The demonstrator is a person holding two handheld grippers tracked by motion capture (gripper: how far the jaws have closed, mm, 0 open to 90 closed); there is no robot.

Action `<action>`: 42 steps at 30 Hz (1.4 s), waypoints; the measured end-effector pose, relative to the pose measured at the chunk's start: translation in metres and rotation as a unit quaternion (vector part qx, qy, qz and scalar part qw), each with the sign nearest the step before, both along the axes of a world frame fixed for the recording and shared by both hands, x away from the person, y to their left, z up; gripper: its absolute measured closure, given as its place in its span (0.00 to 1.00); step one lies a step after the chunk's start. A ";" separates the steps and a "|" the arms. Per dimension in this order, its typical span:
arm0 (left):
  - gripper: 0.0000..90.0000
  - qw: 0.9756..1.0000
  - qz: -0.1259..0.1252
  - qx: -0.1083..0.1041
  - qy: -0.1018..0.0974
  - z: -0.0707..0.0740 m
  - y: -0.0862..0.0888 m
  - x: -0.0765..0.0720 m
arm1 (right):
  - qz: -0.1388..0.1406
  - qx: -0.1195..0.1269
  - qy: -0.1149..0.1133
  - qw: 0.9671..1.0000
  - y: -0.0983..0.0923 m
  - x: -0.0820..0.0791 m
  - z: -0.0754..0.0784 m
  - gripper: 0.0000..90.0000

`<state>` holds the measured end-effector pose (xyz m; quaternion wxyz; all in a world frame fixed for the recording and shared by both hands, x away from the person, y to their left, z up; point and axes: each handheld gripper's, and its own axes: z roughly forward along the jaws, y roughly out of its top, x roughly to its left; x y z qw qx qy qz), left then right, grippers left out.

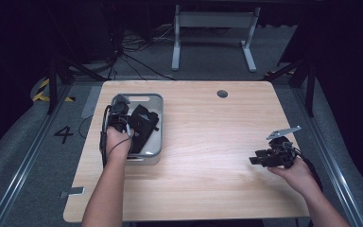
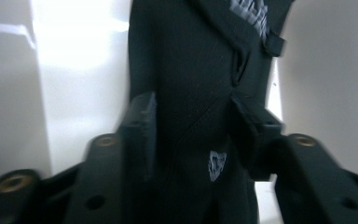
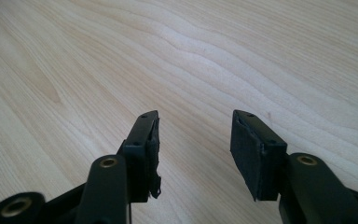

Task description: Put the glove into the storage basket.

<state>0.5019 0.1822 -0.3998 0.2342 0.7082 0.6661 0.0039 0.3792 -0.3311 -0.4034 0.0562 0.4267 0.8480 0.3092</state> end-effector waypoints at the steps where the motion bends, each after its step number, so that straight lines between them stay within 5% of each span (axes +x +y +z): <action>1: 0.47 1.000 -0.001 0.000 -0.002 0.001 0.000 0.000 | 0.000 0.001 -0.001 1.000 -0.001 0.000 0.001 0.58; 4: 0.38 0.999 -0.010 0.036 -0.036 0.009 0.001 -0.005 | 0.000 0.003 -0.005 1.000 -0.002 -0.001 0.003 0.58; 6: 0.36 0.998 -0.012 0.041 -0.047 0.011 0.001 -0.006 | 0.000 0.002 -0.005 1.000 -0.001 -0.001 0.003 0.58; 15: 0.39 0.994 -0.051 0.053 -0.081 0.036 -0.007 -0.022 | 0.002 0.000 -0.005 1.000 0.000 0.000 0.002 0.58; 23: 0.42 0.988 -0.103 0.046 -0.107 0.058 -0.021 -0.043 | 0.002 0.001 -0.006 1.000 -0.002 0.000 0.003 0.57; 25: 0.41 0.985 -0.115 0.044 -0.117 0.063 -0.026 -0.051 | 0.001 0.001 -0.006 1.000 -0.002 -0.001 0.003 0.57; 26: 0.41 0.982 -0.137 0.044 -0.124 0.070 -0.032 -0.060 | 0.002 0.001 -0.006 1.000 -0.002 -0.001 0.003 0.57; 29: 0.41 0.979 -0.151 0.039 -0.130 0.075 -0.037 -0.069 | 0.002 0.001 -0.006 1.000 -0.003 0.000 0.003 0.57; 31: 0.41 0.975 -0.165 0.036 -0.141 0.081 -0.042 -0.078 | 0.002 0.001 -0.005 1.000 -0.003 0.000 0.003 0.57; 32: 0.41 0.972 -0.179 0.037 -0.150 0.085 -0.048 -0.086 | 0.003 0.002 -0.005 1.000 -0.003 -0.001 0.003 0.56; 33: 0.41 0.972 -0.179 0.037 -0.150 0.085 -0.048 -0.086 | 0.004 0.002 -0.004 1.000 -0.002 -0.001 0.003 0.56; 34: 0.41 0.968 -0.194 0.036 -0.156 0.089 -0.053 -0.093 | 0.005 0.001 -0.005 1.000 -0.003 -0.001 0.004 0.56; 35: 0.41 0.968 -0.194 0.036 -0.156 0.089 -0.053 -0.093 | 0.005 0.001 -0.005 1.000 -0.003 -0.001 0.004 0.56; 40: 0.40 0.957 -0.236 0.030 -0.165 0.093 -0.068 -0.114 | 0.006 0.000 -0.006 1.000 -0.003 -0.001 0.003 0.55; 42: 0.39 0.955 -0.244 0.028 -0.164 0.092 -0.071 -0.118 | 0.007 -0.001 -0.007 1.000 -0.003 -0.001 0.003 0.55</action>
